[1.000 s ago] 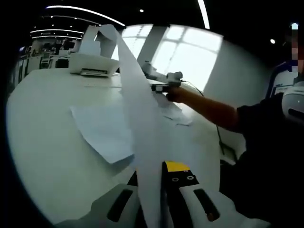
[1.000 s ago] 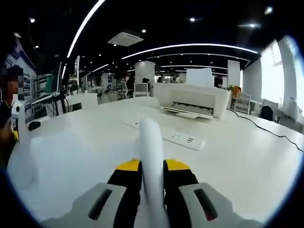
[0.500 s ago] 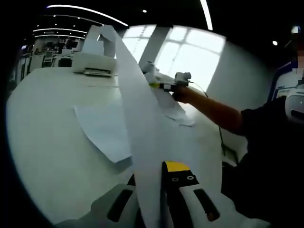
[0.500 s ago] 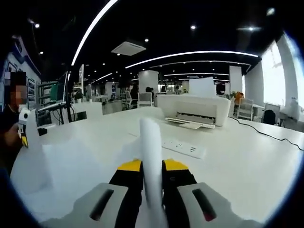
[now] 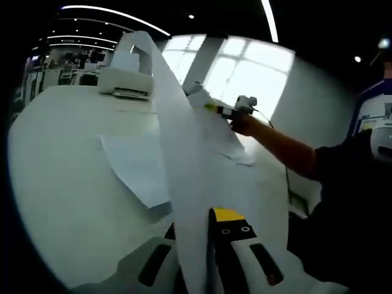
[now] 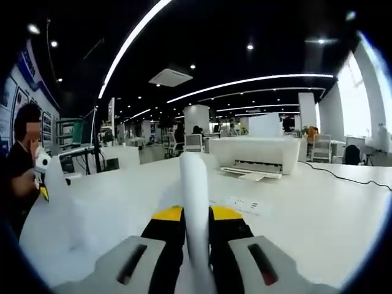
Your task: Organize the stack of printing papers by aligning and flattening the scattered papers on the table
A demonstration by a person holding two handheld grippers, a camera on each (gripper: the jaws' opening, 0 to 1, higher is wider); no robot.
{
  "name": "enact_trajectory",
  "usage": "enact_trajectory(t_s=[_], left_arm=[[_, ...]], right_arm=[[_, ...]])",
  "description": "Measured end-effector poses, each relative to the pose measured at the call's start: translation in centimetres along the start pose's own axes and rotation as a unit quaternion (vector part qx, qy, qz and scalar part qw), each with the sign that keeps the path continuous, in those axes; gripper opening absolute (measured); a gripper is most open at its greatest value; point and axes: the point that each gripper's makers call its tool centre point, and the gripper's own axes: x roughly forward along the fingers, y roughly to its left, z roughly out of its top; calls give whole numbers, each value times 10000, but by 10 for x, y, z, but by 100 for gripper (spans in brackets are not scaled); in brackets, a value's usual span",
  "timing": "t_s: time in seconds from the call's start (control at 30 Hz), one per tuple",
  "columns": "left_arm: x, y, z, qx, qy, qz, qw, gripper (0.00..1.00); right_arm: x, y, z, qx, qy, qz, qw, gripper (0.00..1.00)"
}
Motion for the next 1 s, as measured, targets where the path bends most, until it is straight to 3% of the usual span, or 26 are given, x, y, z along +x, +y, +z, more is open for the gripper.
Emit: enact_trajectory(t_s=[0.27, 0.43, 0.63, 1.0], left_arm=[[-3, 3, 2, -45, -74, 35, 10000, 6], [-3, 5, 2, -75, -99, 40, 9999, 6], [-3, 9, 2, -126, -117, 60, 9998, 6], [-4, 6, 4, -134, -161, 117, 9997, 6]], right_arm=[[-20, 28, 39, -188, -663, 584, 9959, 11], [-26, 52, 47, -385, -700, 912, 9926, 11], [-35, 76, 61, -520, -963, 1191, 9868, 11], [-56, 105, 79, -537, -1401, 1670, 9745, 10]])
